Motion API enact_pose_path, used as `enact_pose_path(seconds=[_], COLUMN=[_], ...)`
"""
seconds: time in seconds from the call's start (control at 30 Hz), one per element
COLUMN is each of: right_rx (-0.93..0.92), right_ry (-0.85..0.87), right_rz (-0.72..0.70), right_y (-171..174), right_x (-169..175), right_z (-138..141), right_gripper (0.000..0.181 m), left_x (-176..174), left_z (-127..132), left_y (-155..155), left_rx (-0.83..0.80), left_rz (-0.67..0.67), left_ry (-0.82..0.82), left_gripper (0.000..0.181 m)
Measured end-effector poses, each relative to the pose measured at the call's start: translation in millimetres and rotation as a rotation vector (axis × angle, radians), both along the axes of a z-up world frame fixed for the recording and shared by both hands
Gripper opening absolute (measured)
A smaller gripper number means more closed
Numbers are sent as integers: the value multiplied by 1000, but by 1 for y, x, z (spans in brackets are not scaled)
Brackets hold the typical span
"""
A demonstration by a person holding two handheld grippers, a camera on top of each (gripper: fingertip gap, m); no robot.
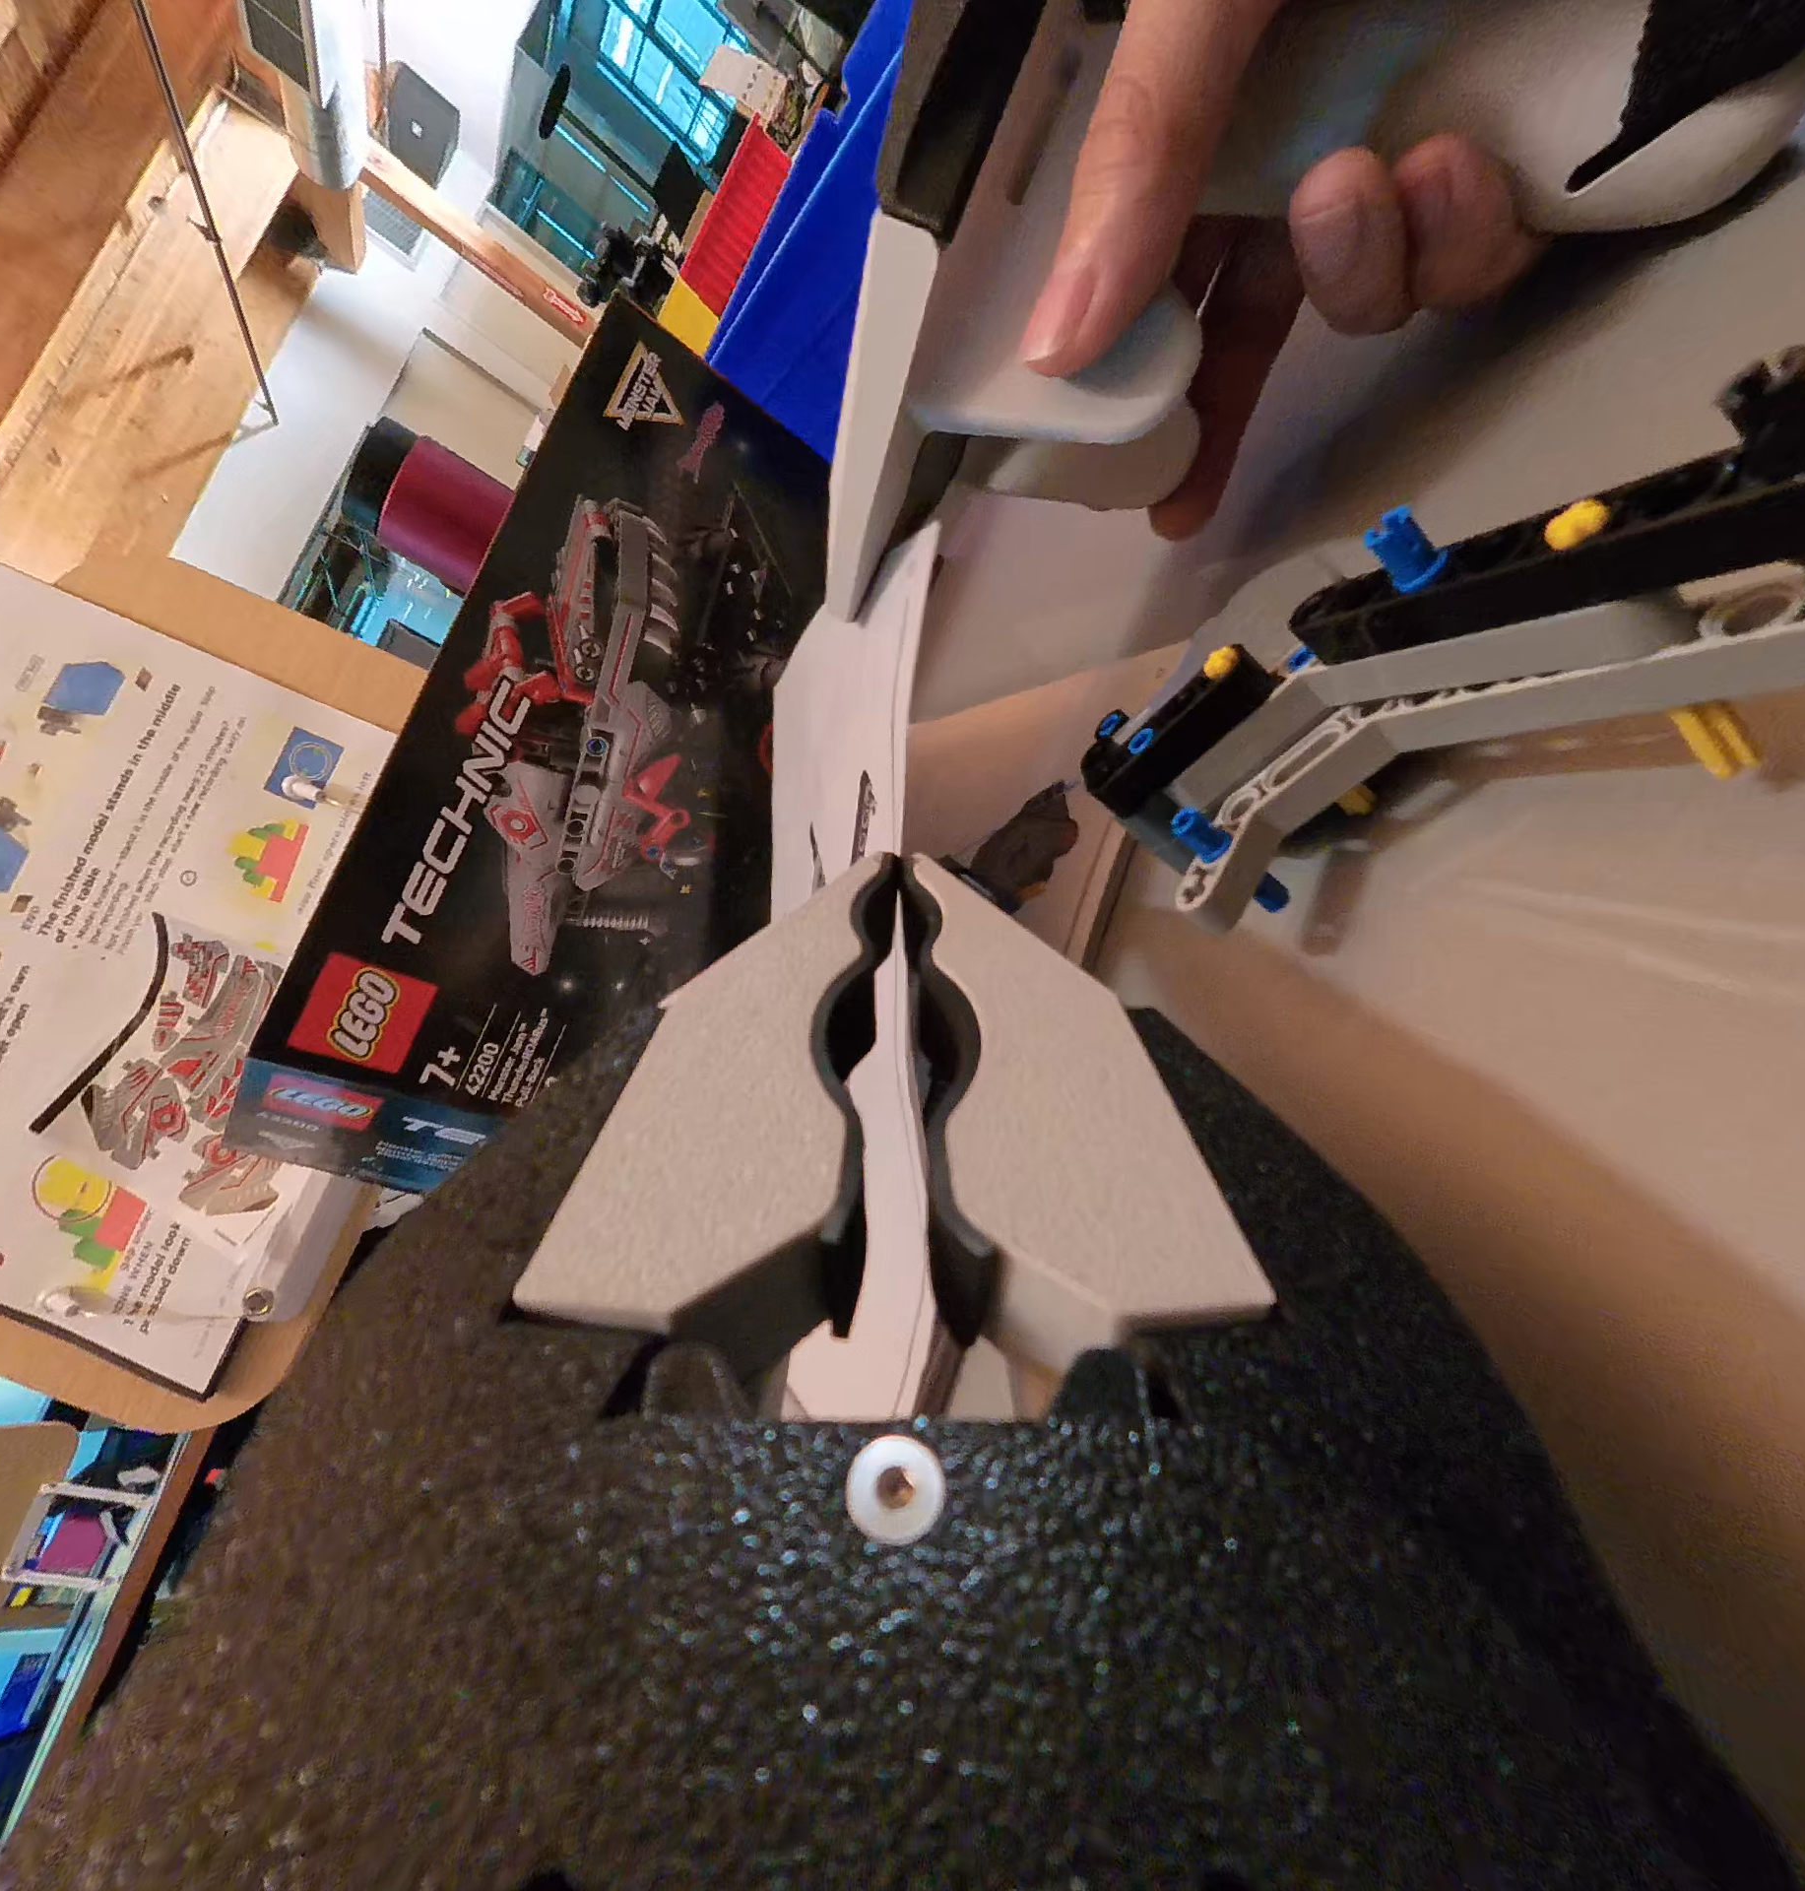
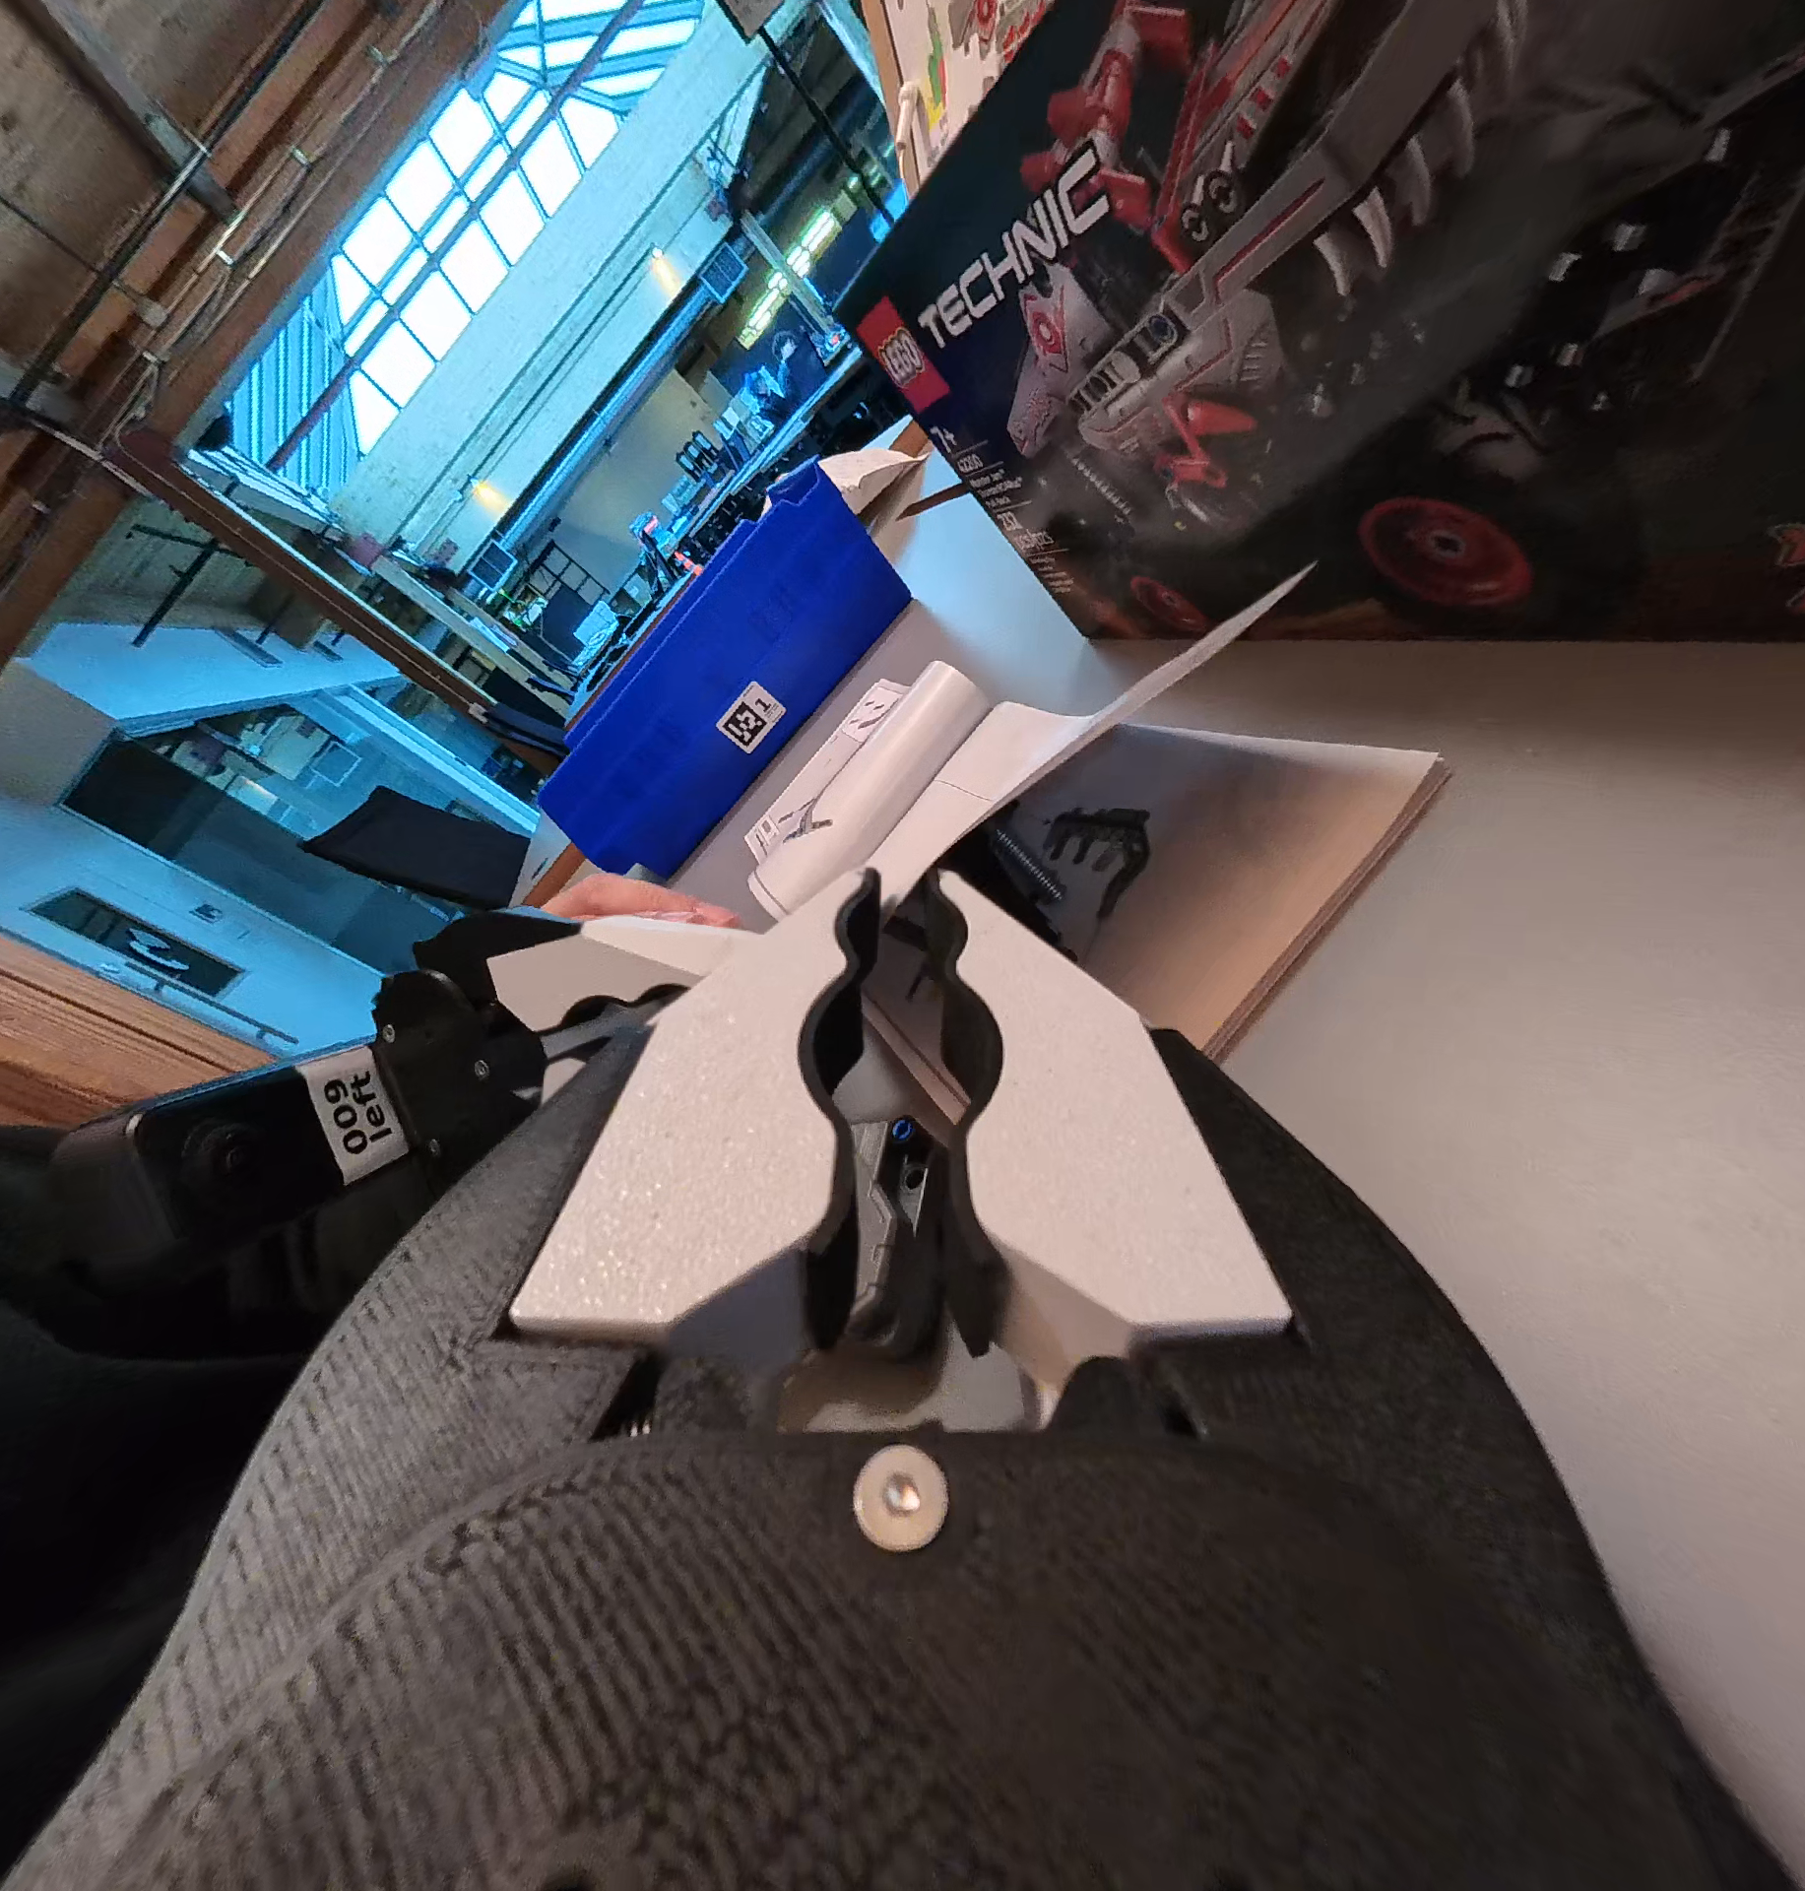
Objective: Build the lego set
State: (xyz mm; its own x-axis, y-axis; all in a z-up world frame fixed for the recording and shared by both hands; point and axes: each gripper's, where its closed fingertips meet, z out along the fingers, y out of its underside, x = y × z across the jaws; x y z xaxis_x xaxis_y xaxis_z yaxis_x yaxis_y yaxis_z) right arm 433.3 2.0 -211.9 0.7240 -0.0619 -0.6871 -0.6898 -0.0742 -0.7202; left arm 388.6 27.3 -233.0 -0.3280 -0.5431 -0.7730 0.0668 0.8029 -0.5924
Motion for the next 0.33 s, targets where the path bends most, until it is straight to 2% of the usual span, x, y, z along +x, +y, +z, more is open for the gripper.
enact_pose_path(seconds=[0.33], right_rx=[47], right_ry=[51], right_rz=[23], right_y=[-1], right_x=[2], right_z=[2], right_gripper=[0], left_x=[-5], left_z=[4], left_y=[-1], left_rx=[-18], left_rz=[-35], left_ry=[-12], left_gripper=[1])
